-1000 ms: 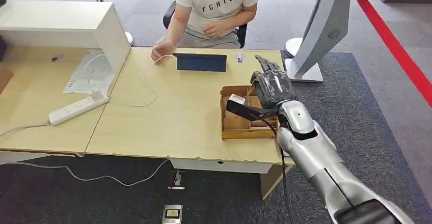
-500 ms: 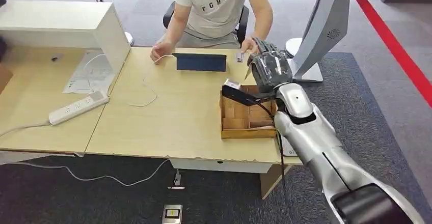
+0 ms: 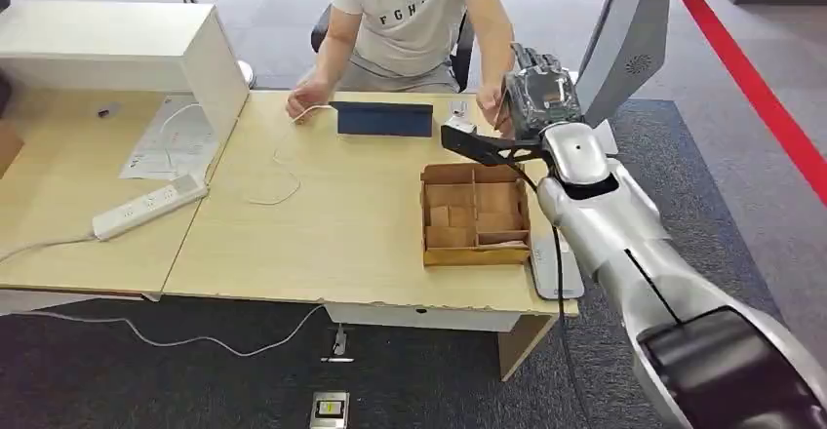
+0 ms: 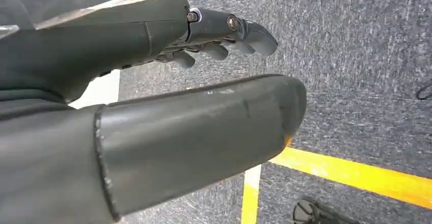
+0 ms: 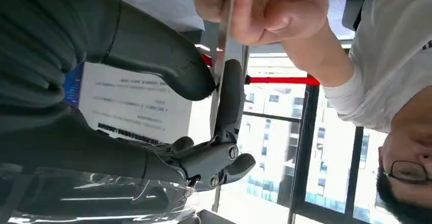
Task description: Pass the card to the sensor for recognition and then transmit it.
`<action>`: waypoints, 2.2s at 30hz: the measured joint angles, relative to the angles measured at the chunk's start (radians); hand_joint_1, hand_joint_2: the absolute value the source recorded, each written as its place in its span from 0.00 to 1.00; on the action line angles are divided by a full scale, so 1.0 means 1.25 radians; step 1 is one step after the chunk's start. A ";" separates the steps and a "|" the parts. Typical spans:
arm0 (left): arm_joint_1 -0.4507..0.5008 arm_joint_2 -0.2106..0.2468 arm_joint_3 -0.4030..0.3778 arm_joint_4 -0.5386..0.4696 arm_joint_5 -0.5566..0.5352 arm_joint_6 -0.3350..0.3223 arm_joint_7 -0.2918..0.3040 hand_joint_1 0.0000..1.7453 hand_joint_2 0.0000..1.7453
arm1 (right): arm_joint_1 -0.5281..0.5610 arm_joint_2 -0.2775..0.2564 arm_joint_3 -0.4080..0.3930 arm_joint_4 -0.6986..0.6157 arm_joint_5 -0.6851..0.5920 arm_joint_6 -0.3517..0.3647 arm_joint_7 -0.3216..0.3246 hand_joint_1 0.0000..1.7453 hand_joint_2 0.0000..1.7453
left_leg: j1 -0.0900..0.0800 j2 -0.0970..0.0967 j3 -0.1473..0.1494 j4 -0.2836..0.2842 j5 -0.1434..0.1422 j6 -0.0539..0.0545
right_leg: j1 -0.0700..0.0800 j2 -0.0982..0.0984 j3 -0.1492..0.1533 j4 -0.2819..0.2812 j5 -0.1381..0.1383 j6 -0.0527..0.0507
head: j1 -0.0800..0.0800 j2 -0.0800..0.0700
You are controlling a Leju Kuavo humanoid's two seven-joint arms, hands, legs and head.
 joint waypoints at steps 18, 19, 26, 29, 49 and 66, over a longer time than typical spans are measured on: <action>0.000 -0.014 0.001 0.000 0.017 0.033 0.041 0.00 0.00 | 0.020 0.063 0.012 0.050 0.034 0.036 -0.039 0.00 0.00 | 0.000 0.000 0.000 0.000 0.000 0.000 | 0.000 0.000 0.000 0.000 0.000 0.000 | 0.000 0.000; 0.000 -0.014 0.001 0.000 0.018 0.035 0.045 0.00 0.00 | 0.021 0.063 0.013 0.052 0.041 0.036 -0.040 0.00 0.00 | 0.000 0.000 0.000 0.000 0.000 0.000 | 0.000 0.000 0.000 0.000 0.000 0.000 | 0.000 0.000; 0.001 -0.018 0.002 0.000 0.031 0.045 0.062 0.00 0.00 | -0.011 0.038 0.013 0.053 0.057 -0.002 -0.059 0.00 0.00 | 0.000 0.000 0.000 0.000 0.000 0.000 | 0.000 0.000 0.000 -0.001 0.000 0.001 | 0.000 0.000; 0.001 -0.018 0.002 0.000 0.036 0.058 0.065 0.00 0.00 | -0.042 0.000 0.008 0.054 0.057 -0.010 -0.049 0.00 0.00 | 0.000 0.000 0.000 0.001 0.000 0.000 | 0.000 0.000 0.000 -0.001 0.001 0.001 | 0.000 0.000; 0.011 -0.016 0.002 0.000 0.118 0.096 0.047 0.00 0.00 | 0.497 -0.586 -0.313 0.098 -0.451 0.001 0.074 0.00 0.00 | 0.005 -0.016 0.005 0.003 -0.010 0.007 | 0.006 -0.014 0.019 -0.013 -0.007 0.005 | 0.001 0.000; -0.001 -0.027 0.002 0.001 0.121 0.096 -0.023 0.00 0.00 | 0.817 -0.205 -0.760 0.148 -0.731 -0.168 0.117 0.00 0.00 | 0.006 -0.002 0.014 -0.003 -0.011 -0.003 | 0.006 -0.003 0.016 -0.007 -0.010 -0.003 | 0.000 0.000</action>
